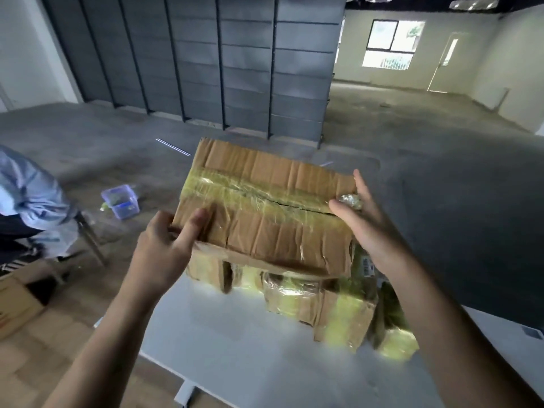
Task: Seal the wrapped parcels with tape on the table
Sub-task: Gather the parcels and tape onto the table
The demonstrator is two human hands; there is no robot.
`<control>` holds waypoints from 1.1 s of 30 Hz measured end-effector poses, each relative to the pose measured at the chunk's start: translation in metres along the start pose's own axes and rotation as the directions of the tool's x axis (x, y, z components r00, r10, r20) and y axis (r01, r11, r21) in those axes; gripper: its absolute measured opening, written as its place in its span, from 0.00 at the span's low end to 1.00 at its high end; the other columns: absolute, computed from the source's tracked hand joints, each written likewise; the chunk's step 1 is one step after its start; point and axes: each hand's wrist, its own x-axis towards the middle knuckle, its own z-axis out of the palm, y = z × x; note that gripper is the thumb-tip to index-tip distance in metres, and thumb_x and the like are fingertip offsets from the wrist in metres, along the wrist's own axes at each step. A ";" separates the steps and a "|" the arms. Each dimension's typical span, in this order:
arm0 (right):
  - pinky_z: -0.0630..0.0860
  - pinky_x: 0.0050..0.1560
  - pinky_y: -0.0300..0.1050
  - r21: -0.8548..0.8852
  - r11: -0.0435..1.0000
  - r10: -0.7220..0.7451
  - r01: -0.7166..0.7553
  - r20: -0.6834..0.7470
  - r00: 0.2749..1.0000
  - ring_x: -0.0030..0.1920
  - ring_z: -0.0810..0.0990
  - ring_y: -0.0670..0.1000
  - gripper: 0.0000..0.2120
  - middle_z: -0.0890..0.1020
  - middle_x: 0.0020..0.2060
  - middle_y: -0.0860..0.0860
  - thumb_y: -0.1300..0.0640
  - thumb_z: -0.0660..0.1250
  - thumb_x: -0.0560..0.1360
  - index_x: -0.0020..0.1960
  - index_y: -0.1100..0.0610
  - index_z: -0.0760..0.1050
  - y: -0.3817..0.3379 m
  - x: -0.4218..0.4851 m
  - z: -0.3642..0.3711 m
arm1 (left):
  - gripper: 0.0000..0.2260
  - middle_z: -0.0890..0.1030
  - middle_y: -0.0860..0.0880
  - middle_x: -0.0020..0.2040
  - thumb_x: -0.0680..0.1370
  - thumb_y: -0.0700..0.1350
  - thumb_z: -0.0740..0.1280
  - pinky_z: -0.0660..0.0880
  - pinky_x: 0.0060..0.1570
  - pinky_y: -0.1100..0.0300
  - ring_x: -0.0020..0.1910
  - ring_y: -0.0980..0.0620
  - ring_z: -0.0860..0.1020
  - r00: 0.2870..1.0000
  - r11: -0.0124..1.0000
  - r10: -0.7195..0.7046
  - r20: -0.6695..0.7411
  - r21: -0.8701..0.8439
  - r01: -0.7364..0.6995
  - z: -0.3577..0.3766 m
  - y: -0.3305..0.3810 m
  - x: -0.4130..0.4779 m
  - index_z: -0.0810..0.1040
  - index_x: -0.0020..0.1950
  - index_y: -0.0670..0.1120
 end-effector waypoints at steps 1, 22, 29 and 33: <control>0.57 0.65 0.44 -0.033 0.999 0.016 -0.015 0.035 0.999 0.74 0.58 0.48 0.37 0.57 0.76 0.43 0.41 0.66 0.75 0.76 0.35 0.47 -0.003 -0.001 0.001 | 0.30 0.79 0.50 0.39 0.65 0.73 0.59 0.74 0.46 0.50 0.44 0.48 0.78 0.999 0.997 0.041 -0.005 0.063 -0.041 -0.007 -0.002 0.002 0.75 0.42 0.46; 0.67 0.39 0.22 -0.562 0.759 0.569 -0.329 0.326 0.755 0.66 0.72 0.51 0.47 0.65 0.73 0.46 0.36 0.61 0.74 0.78 0.51 0.37 0.040 -0.064 0.057 | 0.19 0.84 0.48 0.46 0.69 0.56 0.70 0.76 0.41 0.55 0.42 0.51 0.83 0.863 0.976 -0.216 0.456 0.071 0.207 -0.014 -0.136 -0.014 0.78 0.56 0.50; 0.72 0.50 0.38 -0.612 0.649 0.681 -0.451 0.205 0.703 0.61 0.77 0.52 0.56 0.72 0.69 0.53 0.33 0.68 0.68 0.78 0.52 0.35 0.112 -0.076 0.054 | 0.12 0.80 0.51 0.46 0.77 0.49 0.69 0.69 0.34 0.68 0.42 0.61 0.77 0.759 0.976 -0.213 0.616 0.162 0.143 0.059 -0.170 -0.033 0.71 0.57 0.48; 0.66 0.63 0.41 -0.535 0.658 0.678 -0.529 0.117 0.726 0.73 0.64 0.53 0.56 0.57 0.77 0.53 0.38 0.72 0.68 0.78 0.52 0.37 0.135 -0.088 0.042 | 0.14 0.81 0.50 0.49 0.77 0.53 0.67 0.75 0.39 0.63 0.44 0.57 0.79 0.668 0.976 -0.216 0.712 0.170 0.134 0.088 -0.177 -0.036 0.69 0.58 0.48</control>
